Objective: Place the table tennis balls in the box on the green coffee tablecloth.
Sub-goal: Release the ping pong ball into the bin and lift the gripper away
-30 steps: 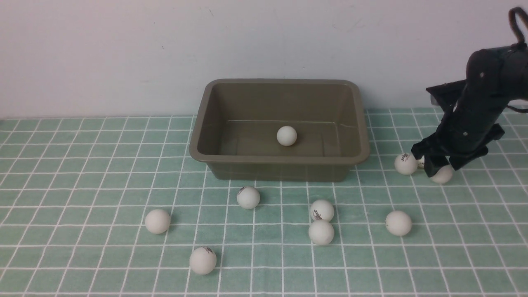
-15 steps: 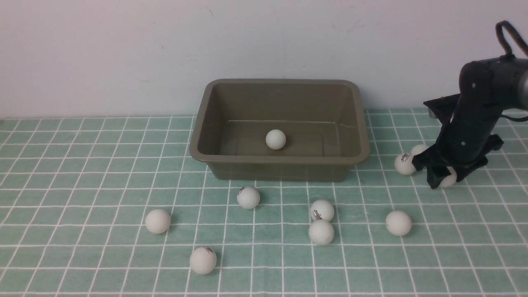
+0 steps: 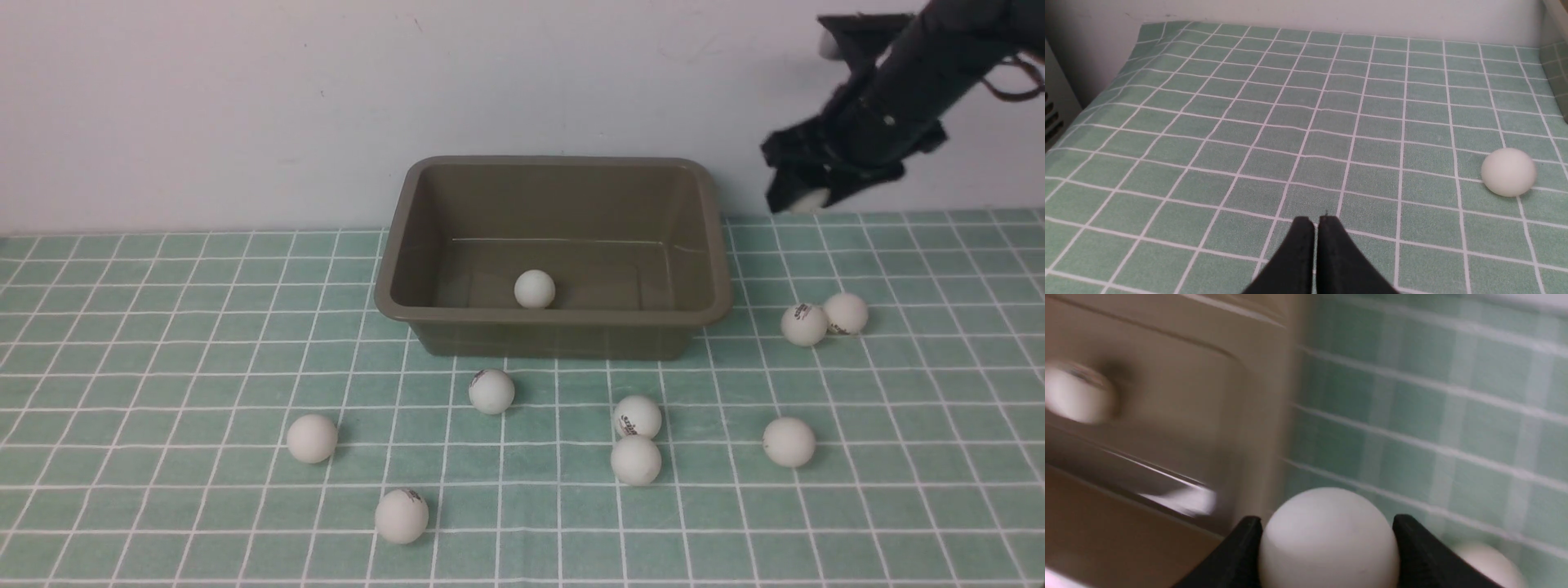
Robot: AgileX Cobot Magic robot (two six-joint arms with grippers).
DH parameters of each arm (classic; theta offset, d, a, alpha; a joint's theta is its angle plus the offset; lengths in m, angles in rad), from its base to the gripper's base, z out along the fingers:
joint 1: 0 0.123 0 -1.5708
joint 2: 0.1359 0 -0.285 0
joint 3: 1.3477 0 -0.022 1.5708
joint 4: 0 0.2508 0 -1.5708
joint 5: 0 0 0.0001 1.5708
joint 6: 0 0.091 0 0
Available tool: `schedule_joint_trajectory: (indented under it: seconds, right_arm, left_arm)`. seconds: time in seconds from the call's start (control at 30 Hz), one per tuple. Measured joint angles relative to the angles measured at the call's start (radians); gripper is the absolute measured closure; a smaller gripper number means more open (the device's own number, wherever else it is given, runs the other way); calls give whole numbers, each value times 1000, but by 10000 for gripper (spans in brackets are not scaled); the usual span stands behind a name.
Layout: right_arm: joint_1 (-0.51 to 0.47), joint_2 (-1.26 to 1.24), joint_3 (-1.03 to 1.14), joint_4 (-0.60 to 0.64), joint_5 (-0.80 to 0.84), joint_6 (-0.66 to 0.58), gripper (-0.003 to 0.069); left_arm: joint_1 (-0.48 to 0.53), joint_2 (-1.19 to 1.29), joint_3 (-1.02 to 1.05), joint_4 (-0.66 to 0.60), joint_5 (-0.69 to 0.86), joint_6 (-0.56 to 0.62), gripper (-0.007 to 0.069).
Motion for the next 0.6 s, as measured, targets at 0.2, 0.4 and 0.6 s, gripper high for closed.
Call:
schedule_joint_trajectory:
  seconds: [0.2,0.4,0.6]
  right_arm:
    - [106,18,-30,142,-106,-39,293]
    - [198,105,-30,137,-189,-60,293]
    - [217,151,-30,140,-228,-93,265]
  left_arm:
    - [0,0,0,0,0,0,629]
    - [0,0,0,0,0,0,629]
    - [0,0,0,0,0,0,629]
